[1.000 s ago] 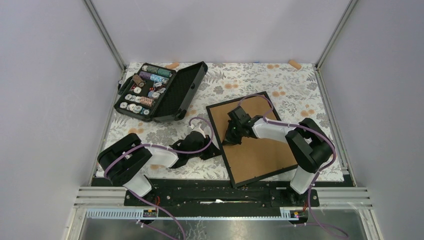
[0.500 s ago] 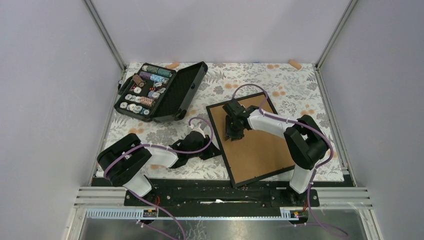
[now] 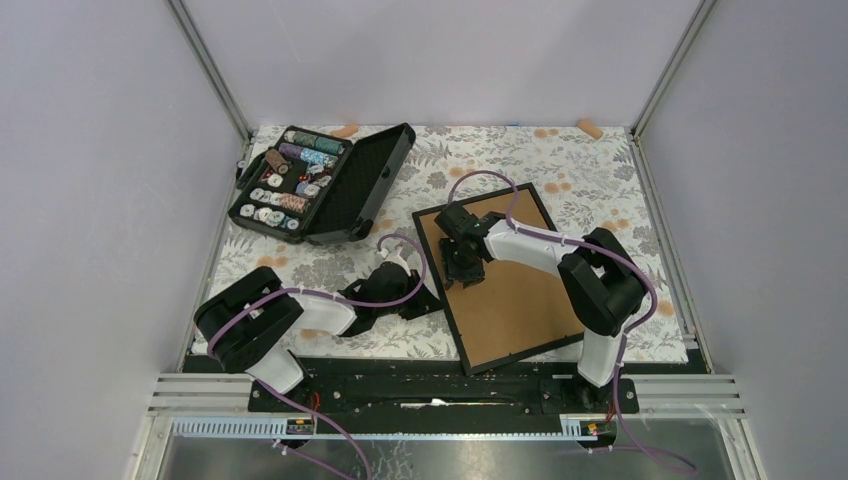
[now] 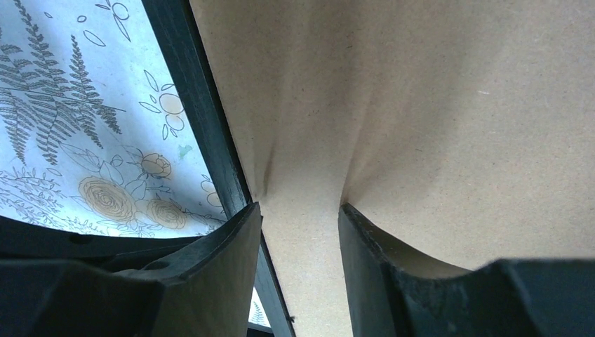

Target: Put the photo into the frame

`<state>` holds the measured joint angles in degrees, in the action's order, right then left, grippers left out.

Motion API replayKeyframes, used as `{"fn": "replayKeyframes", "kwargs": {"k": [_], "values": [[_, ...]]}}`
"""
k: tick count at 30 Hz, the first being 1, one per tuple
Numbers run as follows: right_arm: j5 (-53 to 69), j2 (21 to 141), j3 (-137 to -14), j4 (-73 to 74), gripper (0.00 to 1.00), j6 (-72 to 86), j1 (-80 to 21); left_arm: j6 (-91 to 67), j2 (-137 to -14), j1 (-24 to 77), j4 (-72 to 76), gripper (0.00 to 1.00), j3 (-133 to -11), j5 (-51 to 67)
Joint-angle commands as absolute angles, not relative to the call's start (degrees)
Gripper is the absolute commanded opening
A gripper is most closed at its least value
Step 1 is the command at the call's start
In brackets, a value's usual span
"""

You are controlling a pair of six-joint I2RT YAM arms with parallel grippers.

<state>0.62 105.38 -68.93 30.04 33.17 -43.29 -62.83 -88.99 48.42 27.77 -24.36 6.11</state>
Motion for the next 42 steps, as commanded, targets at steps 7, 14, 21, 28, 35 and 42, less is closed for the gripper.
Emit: {"fn": "replayKeyframes", "kwargs": {"k": [7,14,21,28,35,42], "values": [[-0.1,109.8,-72.1,33.2,0.51,31.9,-44.5,-59.7,-92.8,47.1,13.5,0.17,-20.9,-0.3],[0.8,111.5,-73.1,33.6,0.53,32.3,-45.8,-59.9,-93.5,47.2,14.0,0.16,-20.6,0.8],[0.3,114.1,-74.8,34.5,0.54,32.5,-46.7,-59.9,-91.8,47.4,13.3,0.16,-19.7,-1.2],[-4.6,116.9,-77.0,37.3,0.51,33.4,-47.0,-59.9,-91.1,47.3,12.7,0.16,-19.4,-1.6],[-8.6,119.9,-79.8,41.6,0.49,33.9,-47.9,-57.4,-88.9,47.3,10.9,0.16,-20.1,-2.1],[-11.4,120.0,-77.4,42.8,0.46,35.5,-49.0,-55.1,-79.0,47.3,10.0,0.29,-20.0,-1.1]]}}
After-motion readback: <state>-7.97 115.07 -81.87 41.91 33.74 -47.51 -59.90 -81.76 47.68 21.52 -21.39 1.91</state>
